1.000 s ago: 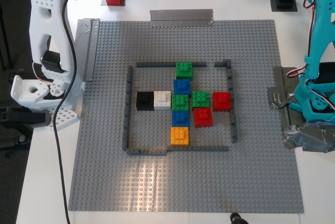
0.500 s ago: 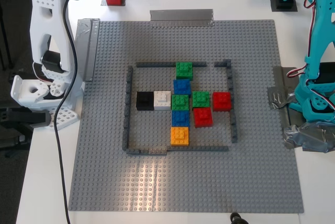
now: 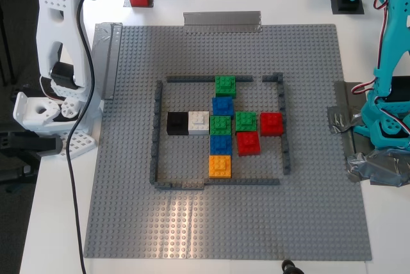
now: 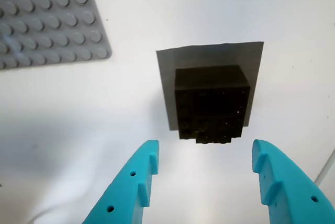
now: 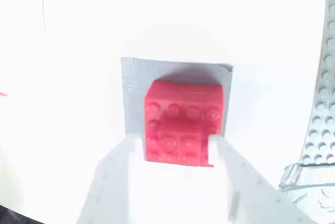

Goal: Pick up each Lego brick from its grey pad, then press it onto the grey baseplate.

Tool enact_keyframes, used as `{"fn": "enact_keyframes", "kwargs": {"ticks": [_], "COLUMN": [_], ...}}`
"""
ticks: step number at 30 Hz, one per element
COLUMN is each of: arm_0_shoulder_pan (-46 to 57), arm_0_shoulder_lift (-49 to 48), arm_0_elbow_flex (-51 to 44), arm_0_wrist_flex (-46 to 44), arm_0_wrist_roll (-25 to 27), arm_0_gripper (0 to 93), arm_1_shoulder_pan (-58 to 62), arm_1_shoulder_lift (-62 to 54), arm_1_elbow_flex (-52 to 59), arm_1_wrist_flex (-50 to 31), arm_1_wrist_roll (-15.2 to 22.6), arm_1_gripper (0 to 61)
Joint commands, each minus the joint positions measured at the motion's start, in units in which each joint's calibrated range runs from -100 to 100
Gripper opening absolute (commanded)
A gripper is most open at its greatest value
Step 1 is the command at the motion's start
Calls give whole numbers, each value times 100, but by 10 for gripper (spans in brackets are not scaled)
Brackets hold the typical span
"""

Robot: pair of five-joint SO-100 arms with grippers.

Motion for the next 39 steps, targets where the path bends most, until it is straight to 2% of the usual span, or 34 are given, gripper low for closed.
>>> {"fn": "enact_keyframes", "kwargs": {"ticks": [1,11,16,24,29,33,39], "arm_0_shoulder_pan": [81,74,88,88,88,88,153], "arm_0_shoulder_lift": [-41,190,285,293,302,302,302], "arm_0_elbow_flex": [-203,-176,-212,-203,-167,-167,-167], "arm_0_wrist_flex": [53,-337,-362,-362,-370,-370,-614], "arm_0_wrist_roll": [28,28,28,23,-16,-21,-26], "arm_0_gripper": [204,204,204,196,196,181,62], "arm_1_shoulder_pan": [-82,-75,-2,361,600,948,1579], "arm_1_shoulder_lift": [-121,-250,-731,-1795,-2619,-3203,-4198], "arm_1_elbow_flex": [-28,-64,-380,-525,189,911,2094], "arm_1_wrist_flex": [-39,-80,132,677,750,864,945], "arm_1_wrist_roll": [63,83,24,-59,19,-279,-806], "arm_1_gripper": [77,46,4,2,2,2,2]}}
